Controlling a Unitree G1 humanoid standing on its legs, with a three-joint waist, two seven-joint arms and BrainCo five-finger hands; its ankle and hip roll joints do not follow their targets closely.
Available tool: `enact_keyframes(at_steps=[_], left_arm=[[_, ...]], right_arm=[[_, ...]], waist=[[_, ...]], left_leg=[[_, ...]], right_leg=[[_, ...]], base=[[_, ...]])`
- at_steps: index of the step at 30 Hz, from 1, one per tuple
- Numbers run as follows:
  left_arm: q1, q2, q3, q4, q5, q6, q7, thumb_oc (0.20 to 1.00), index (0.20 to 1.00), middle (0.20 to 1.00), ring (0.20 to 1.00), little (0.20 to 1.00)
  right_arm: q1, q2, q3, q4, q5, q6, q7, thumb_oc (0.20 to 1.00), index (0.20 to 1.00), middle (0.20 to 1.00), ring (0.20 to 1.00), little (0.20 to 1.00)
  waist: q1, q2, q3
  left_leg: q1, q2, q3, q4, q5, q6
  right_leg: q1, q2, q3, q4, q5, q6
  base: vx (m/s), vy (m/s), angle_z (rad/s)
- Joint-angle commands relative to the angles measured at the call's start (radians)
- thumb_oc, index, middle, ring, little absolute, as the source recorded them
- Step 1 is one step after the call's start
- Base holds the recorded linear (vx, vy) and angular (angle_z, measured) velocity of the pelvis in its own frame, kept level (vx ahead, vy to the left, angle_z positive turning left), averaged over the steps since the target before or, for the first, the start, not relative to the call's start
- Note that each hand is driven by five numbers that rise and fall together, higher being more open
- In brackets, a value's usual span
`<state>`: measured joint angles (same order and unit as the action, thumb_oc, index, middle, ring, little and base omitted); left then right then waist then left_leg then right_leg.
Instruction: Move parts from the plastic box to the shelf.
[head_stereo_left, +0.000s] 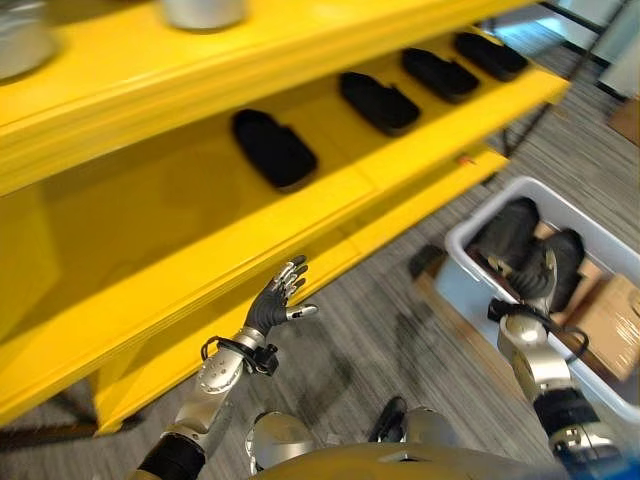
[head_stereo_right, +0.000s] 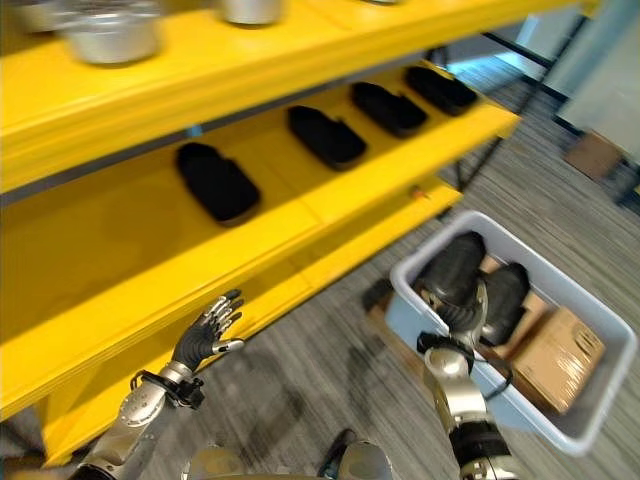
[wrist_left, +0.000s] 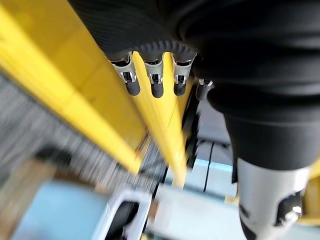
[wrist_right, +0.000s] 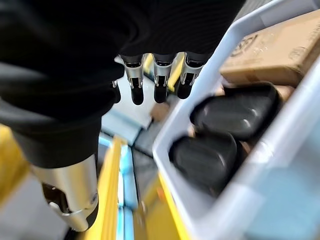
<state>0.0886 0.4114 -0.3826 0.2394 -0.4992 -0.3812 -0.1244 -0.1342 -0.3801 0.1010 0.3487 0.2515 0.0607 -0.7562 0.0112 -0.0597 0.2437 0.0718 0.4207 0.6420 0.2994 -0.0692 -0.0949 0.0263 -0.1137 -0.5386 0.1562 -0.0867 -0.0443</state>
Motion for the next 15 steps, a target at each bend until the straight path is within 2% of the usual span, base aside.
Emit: enact_keyframes(at_steps=[1, 6, 8, 9, 12, 13, 15], left_arm=[[-0.010, -0.009, 0.006, -0.115, -0.016, -0.063, -0.014, 1.000, 1.000, 1.000, 1.000, 1.000], [-0.007, -0.015, 0.003, -0.118, -0.014, -0.070, -0.049, 1.000, 1.000, 1.000, 1.000, 1.000], [-0.011, -0.016, -0.006, -0.128, -0.015, -0.065, -0.051, 1.000, 1.000, 1.000, 1.000, 1.000], [-0.027, -0.018, -0.023, -0.135, -0.026, -0.062, -0.054, 1.000, 1.000, 1.000, 1.000, 1.000], [-0.054, -0.029, -0.046, -0.135, -0.058, -0.061, -0.036, 1.000, 1.000, 1.000, 1.000, 1.000], [-0.081, -0.038, -0.057, -0.124, -0.008, -0.088, 0.000, 1.000, 1.000, 1.000, 1.000, 1.000], [-0.104, -0.026, -0.067, -0.120, 0.097, -0.114, 0.015, 1.000, 1.000, 1.000, 1.000, 1.000]], right_arm=[[0.015, -0.069, -0.071, -0.020, -0.040, 0.005, -0.075, 1.000, 1.000, 1.000, 1.000, 1.000], [0.043, -0.094, -0.113, -0.001, -0.095, 0.000, -0.142, 1.000, 1.000, 1.000, 1.000, 1.000], [0.052, -0.104, -0.131, 0.000, -0.081, 0.003, -0.162, 1.000, 1.000, 1.000, 1.000, 1.000], [0.055, -0.111, -0.147, 0.017, -0.078, -0.025, -0.176, 1.000, 1.000, 1.000, 1.000, 1.000], [0.057, -0.128, -0.162, 0.027, -0.099, -0.051, -0.146, 1.000, 1.000, 1.000, 1.000, 1.000], [0.055, -0.139, -0.154, 0.024, -0.116, -0.097, -0.104, 1.000, 1.000, 1.000, 1.000, 1.000], [0.050, -0.150, -0.143, 0.016, -0.113, -0.126, -0.077, 1.000, 1.000, 1.000, 1.000, 1.000]], waist=[[-0.015, -0.005, 0.010], [-0.058, 0.000, 0.009], [-0.076, 0.002, 0.008], [-0.101, 0.004, 0.006], [-0.129, 0.015, 0.006], [-0.152, 0.030, 0.004], [-0.161, 0.039, 0.001]], left_leg=[[-0.021, -0.147, 0.010, -0.184, 0.079, 0.051], [-0.008, -0.111, 0.033, -0.212, 0.119, 0.014], [-0.005, -0.092, 0.044, -0.217, 0.131, 0.004], [-0.004, -0.072, 0.061, -0.220, 0.140, -0.008], [-0.007, -0.034, 0.072, -0.217, 0.174, -0.034], [0.000, -0.013, 0.074, -0.216, 0.208, -0.055], [-0.001, -0.011, 0.037, -0.203, 0.217, -0.066]], right_leg=[[0.066, -0.113, 0.049, -0.007, 0.064, 0.167], [0.050, -0.090, 0.068, -0.008, 0.051, 0.153], [0.038, -0.081, 0.073, 0.002, 0.041, 0.141], [0.023, -0.062, 0.082, 0.008, 0.028, 0.124], [0.001, -0.040, 0.097, 0.022, 0.011, 0.103], [-0.024, -0.030, 0.118, 0.039, -0.002, 0.091], [-0.044, -0.023, 0.150, 0.053, -0.010, 0.084]], base=[[0.07, -0.245, -0.41], [0.08, -0.218, -0.36], [0.09, -0.312, -0.34], [0.10, -0.402, -0.31], [0.10, -0.353, -0.37], [0.12, -0.350, -0.41], [0.11, -0.271, -0.79]])
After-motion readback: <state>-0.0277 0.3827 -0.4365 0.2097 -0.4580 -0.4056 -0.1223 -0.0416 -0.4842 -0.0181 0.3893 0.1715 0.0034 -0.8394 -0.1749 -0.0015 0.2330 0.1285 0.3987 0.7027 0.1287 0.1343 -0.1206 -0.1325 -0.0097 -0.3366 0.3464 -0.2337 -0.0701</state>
